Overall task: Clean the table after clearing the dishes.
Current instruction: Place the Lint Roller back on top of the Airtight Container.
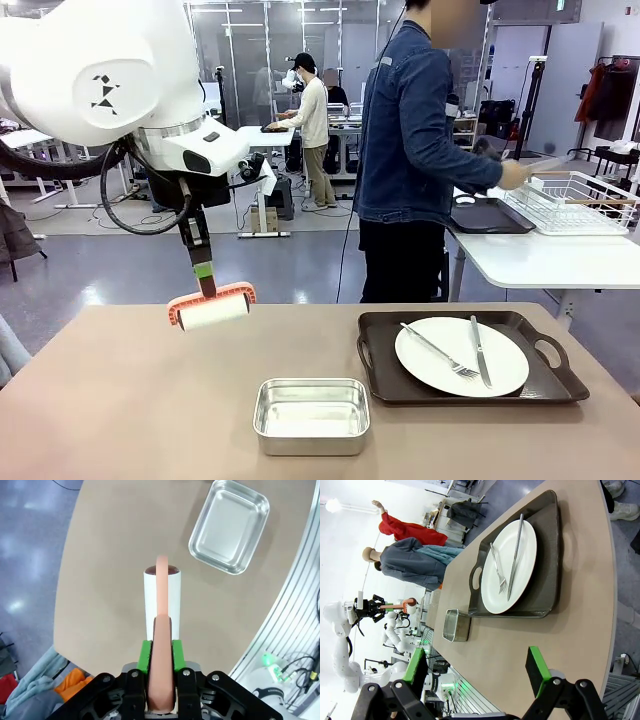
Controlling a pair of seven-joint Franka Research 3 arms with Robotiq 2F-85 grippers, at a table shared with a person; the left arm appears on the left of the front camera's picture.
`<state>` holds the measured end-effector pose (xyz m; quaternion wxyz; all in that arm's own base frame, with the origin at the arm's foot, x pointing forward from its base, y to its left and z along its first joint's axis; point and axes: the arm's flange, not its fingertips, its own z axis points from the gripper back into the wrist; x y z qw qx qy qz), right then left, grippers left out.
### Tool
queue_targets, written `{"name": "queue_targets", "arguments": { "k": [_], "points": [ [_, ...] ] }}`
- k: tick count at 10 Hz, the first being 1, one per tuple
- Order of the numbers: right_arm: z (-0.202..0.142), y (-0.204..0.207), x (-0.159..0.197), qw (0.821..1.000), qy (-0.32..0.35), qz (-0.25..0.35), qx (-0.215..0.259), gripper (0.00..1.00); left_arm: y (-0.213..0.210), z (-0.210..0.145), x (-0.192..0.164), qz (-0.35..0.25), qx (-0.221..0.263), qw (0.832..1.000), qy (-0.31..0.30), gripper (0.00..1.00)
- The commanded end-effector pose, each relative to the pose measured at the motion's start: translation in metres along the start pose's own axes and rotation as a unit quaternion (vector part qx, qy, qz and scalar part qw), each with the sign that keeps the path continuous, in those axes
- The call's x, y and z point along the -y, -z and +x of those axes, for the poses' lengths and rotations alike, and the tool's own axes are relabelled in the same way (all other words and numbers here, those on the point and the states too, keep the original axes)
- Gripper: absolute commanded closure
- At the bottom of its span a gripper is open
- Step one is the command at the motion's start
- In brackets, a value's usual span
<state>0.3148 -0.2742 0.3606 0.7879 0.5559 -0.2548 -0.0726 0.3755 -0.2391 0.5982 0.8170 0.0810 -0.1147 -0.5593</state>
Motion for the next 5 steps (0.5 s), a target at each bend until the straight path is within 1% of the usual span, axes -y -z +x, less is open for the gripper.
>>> {"name": "queue_targets", "arguments": {
  "k": [1,2,3,4,5],
  "points": [
    [-0.001,-0.001,-0.003,1.0,-0.001,0.005,0.002,0.0,-0.004,0.002,-0.004,0.002,-0.001,1.0,-0.004,0.79],
    [-0.001,-0.001,-0.003,1.0,-0.001,0.005,0.002,0.0,0.0,0.0,0.0,0.0,0.0,1.0,0.0,0.79],
    [-0.001,-0.001,-0.003,1.0,-0.001,0.005,0.002,0.0,0.004,0.023,0.006,-0.041,0.021,0.998,0.051,0.79],
    [-0.001,-0.001,-0.003,1.0,-0.001,0.005,0.002,0.0,0.009,0.041,0.015,-0.067,0.022,0.994,0.084,0.79],
    [-0.001,-0.001,-0.003,1.0,-0.001,0.005,0.002,0.0,0.019,0.058,0.023,-0.081,0.007,0.99,0.111,0.79]
  ]
}}
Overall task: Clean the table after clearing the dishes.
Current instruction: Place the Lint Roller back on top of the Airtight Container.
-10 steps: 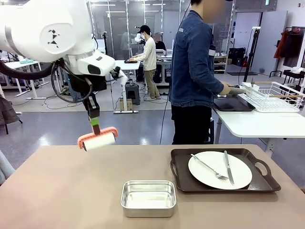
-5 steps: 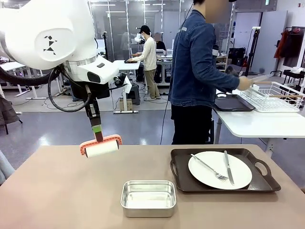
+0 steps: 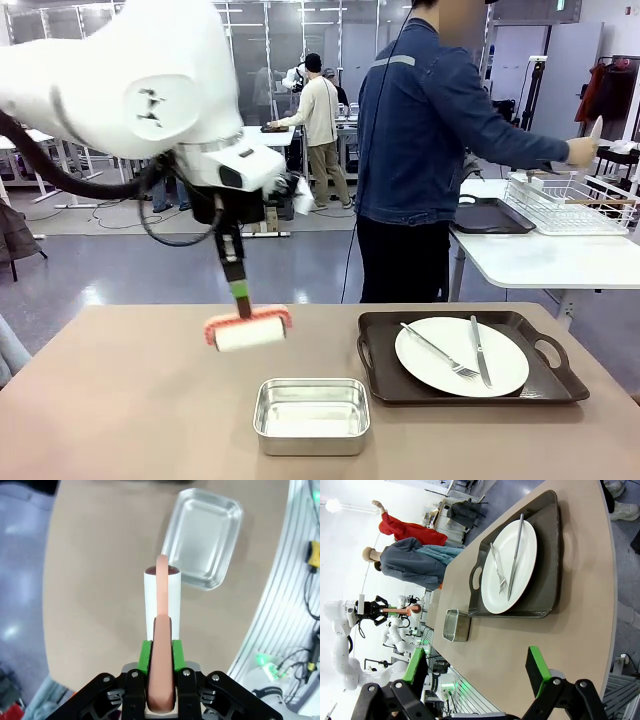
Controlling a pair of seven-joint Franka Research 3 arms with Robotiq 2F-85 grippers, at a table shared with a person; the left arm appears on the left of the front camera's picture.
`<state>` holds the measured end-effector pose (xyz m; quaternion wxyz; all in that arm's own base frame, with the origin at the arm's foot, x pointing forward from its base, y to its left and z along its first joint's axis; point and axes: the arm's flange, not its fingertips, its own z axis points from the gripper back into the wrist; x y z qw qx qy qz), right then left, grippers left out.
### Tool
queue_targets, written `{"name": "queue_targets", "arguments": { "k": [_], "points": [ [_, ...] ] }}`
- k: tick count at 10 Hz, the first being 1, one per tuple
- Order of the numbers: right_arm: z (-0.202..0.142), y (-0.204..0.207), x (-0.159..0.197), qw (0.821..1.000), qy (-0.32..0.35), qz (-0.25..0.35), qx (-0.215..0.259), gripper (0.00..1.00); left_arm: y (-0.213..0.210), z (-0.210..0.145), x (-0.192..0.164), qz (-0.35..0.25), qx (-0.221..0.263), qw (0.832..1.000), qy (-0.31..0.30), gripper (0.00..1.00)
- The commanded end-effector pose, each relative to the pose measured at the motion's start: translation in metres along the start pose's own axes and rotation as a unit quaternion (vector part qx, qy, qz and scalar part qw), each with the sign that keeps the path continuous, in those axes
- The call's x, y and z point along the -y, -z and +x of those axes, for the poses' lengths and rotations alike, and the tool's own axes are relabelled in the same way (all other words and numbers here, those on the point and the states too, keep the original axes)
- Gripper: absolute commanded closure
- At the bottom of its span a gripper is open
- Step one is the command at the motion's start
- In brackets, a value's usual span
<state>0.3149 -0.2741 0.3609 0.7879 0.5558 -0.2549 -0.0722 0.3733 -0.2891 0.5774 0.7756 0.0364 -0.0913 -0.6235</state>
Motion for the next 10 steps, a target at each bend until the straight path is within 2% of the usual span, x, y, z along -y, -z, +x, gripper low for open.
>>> {"name": "queue_targets", "arguments": {
  "k": [1,4,6,10],
  "points": [
    [-0.001,-0.001,-0.003,1.0,0.0,0.005,0.002,0.0,0.011,0.026,-0.002,-0.031,-0.033,0.998,0.051,0.79],
    [-0.001,-0.001,-0.003,1.0,0.0,0.005,0.002,0.0,0.041,0.059,-0.008,-0.066,-0.02,0.991,0.119,0.79],
    [-0.001,-0.001,-0.003,1.0,0.0,0.005,0.002,0.0,0.055,0.079,-0.022,-0.107,-0.006,0.987,0.117,0.79],
    [-0.001,-0.001,-0.003,1.0,0.0,0.005,0.002,0.0,0.092,0.102,-0.047,-0.157,-0.025,0.979,0.125,0.79]
  ]
}}
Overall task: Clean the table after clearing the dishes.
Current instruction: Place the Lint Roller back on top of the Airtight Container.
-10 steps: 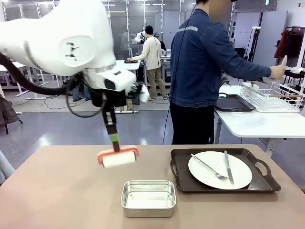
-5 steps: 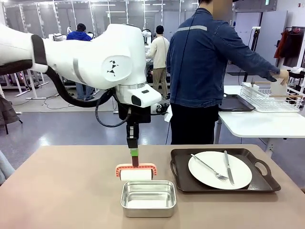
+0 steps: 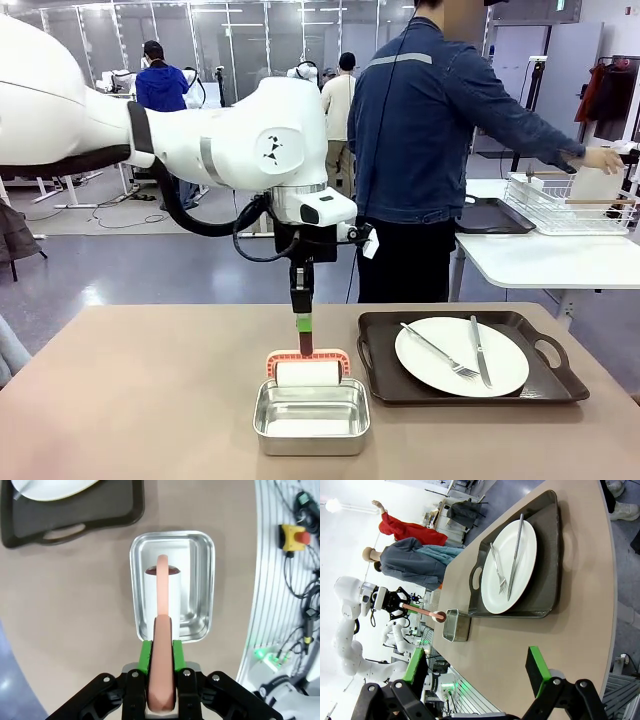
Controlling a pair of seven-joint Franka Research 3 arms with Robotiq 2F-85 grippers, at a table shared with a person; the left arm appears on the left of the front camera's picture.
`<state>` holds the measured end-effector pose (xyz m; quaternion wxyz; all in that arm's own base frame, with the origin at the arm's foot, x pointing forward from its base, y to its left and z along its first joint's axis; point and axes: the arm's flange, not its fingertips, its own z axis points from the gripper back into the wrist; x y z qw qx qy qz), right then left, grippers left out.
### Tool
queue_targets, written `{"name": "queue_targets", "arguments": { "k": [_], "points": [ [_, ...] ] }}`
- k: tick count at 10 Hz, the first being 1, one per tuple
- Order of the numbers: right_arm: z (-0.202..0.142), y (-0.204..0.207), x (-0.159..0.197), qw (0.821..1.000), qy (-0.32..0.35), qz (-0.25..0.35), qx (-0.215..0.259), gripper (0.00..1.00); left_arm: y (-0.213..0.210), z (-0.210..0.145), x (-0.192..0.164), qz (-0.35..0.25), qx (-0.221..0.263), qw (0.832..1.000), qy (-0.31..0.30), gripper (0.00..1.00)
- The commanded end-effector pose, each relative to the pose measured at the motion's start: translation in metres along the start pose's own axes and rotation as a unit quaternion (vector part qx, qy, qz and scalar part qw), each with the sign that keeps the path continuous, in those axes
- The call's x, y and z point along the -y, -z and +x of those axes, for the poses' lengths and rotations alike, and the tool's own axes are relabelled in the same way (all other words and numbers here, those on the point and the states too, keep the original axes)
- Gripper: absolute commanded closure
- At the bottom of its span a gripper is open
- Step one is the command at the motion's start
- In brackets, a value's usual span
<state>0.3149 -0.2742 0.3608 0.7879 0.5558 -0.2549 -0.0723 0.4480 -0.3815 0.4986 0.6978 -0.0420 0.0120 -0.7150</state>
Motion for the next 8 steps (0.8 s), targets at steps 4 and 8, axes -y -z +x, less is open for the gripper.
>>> {"name": "queue_targets", "arguments": {
  "k": [4,8],
  "points": [
    [-0.001,-0.001,-0.003,1.0,0.0,0.005,0.002,0.0,0.025,-0.004,-0.038,-0.066,-0.012,0.998,-0.007,0.79],
    [-0.001,-0.001,-0.003,1.0,0.0,0.005,0.002,0.0,0.058,-0.009,-0.065,-0.096,0.005,0.995,-0.019,0.79]
  ]
}}
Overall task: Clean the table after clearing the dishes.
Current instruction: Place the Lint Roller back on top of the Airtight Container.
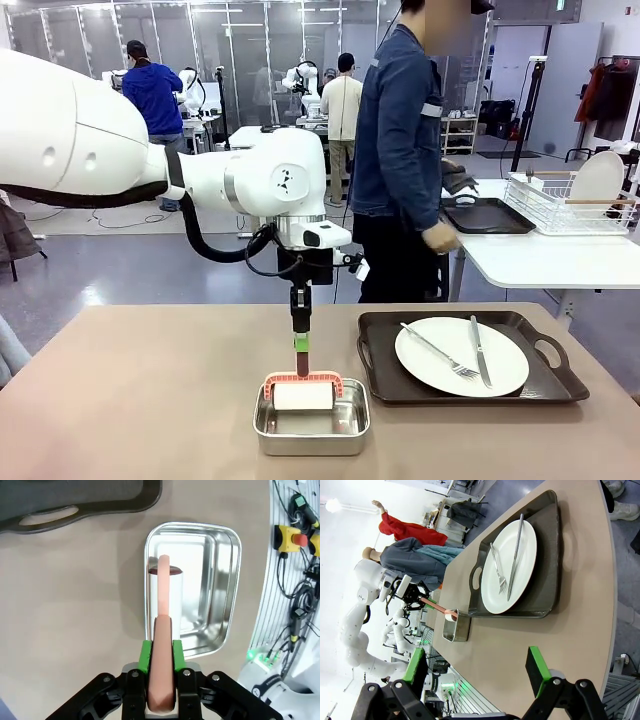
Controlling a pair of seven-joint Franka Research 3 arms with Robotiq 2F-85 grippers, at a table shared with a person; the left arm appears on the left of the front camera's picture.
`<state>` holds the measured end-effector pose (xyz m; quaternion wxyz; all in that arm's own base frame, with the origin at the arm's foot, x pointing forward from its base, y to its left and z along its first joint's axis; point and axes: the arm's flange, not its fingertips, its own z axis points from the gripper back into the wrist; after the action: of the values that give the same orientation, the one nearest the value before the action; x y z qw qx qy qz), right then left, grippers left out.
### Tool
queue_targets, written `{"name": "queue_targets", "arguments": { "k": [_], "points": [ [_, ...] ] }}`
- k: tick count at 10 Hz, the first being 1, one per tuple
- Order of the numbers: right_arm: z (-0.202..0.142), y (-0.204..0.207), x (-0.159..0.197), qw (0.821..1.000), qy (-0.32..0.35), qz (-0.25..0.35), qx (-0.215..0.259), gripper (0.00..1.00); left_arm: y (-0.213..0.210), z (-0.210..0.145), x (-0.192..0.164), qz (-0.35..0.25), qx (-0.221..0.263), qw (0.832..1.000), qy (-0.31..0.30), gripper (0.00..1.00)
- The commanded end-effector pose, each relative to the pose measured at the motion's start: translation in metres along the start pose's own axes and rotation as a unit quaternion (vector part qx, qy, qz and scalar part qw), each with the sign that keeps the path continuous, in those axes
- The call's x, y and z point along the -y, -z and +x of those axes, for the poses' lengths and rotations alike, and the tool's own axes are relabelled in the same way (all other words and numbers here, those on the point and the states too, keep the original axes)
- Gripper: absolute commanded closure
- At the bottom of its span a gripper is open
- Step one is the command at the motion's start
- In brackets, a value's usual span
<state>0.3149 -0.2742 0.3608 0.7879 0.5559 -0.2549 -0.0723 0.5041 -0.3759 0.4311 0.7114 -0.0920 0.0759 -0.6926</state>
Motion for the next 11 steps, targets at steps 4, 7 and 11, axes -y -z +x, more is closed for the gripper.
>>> {"name": "queue_targets", "arguments": {
  "k": [4,7,11],
  "points": [
    [-0.001,-0.001,-0.003,1.0,-0.001,0.005,0.002,0.0,0.014,-0.006,-0.023,-0.027,0.014,0.999,0.011,0.79],
    [-0.001,-0.001,-0.003,1.0,-0.001,0.005,0.002,0.0,0.008,-0.005,-0.02,-0.019,0.006,1.0,0.011,0.45],
    [-0.001,-0.001,-0.003,1.0,-0.001,0.005,0.002,0.0,0.003,-0.007,-0.02,-0.018,0.009,1.0,0.01,0.03]
  ]
}}
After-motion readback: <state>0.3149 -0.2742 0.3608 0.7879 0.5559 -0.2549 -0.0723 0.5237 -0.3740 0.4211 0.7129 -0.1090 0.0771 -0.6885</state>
